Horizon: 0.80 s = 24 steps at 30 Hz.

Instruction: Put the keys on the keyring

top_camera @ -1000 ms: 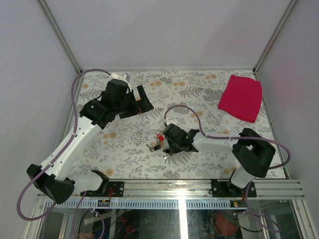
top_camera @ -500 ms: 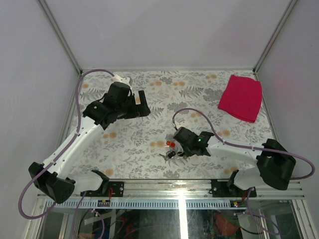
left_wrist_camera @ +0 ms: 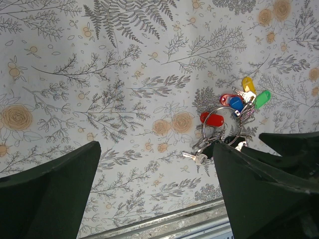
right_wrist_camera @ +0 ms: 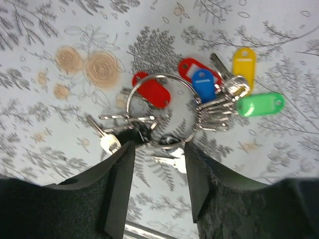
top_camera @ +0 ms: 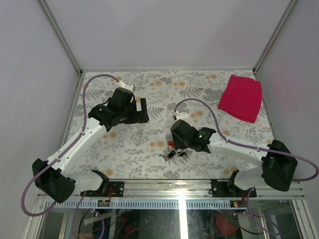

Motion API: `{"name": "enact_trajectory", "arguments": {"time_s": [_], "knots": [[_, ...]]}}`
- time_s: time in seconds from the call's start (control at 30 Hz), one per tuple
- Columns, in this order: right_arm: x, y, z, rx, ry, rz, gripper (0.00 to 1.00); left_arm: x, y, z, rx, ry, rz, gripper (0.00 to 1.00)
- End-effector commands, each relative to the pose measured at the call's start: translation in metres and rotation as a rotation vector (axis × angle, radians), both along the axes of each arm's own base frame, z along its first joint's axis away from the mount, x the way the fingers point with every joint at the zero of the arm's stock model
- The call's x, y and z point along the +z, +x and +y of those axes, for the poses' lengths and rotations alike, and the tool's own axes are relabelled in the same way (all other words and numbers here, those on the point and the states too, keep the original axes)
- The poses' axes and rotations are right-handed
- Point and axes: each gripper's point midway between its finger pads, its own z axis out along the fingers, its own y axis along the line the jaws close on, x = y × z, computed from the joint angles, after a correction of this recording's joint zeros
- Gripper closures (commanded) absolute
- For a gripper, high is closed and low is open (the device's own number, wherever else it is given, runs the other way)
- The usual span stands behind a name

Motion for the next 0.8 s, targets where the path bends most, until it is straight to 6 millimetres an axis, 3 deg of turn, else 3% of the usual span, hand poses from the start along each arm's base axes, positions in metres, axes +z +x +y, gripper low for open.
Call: {"name": "enact_trajectory", "arguments": {"time_s": [0.0, 0.17, 0.37, 0.57, 0.77], "knots": [[0.003, 0.021, 0.036, -0.164, 0.164, 0.035, 0.48, 0.014, 0.011, 0.001, 0.004, -0.017, -0.082, 0.00], [-0.016, 0.031, 0.043, -0.273, 0.215, 0.089, 0.48, 0.015, 0.009, 0.007, 0.021, -0.003, -0.096, 0.00], [-0.024, 0.037, 0.062, -0.259, 0.255, 0.115, 0.52, 0.017, 0.006, 0.010, 0.043, -0.022, -0.108, 0.00], [-0.041, 0.044, 0.052, -0.333, 0.194, 0.102, 0.54, 0.018, 0.003, 0.006, 0.037, -0.054, -0.106, 0.00], [-0.050, 0.045, 0.059, -0.319, 0.186, 0.129, 0.56, 0.024, 0.005, 0.003, 0.040, -0.084, -0.124, 0.00]]}}
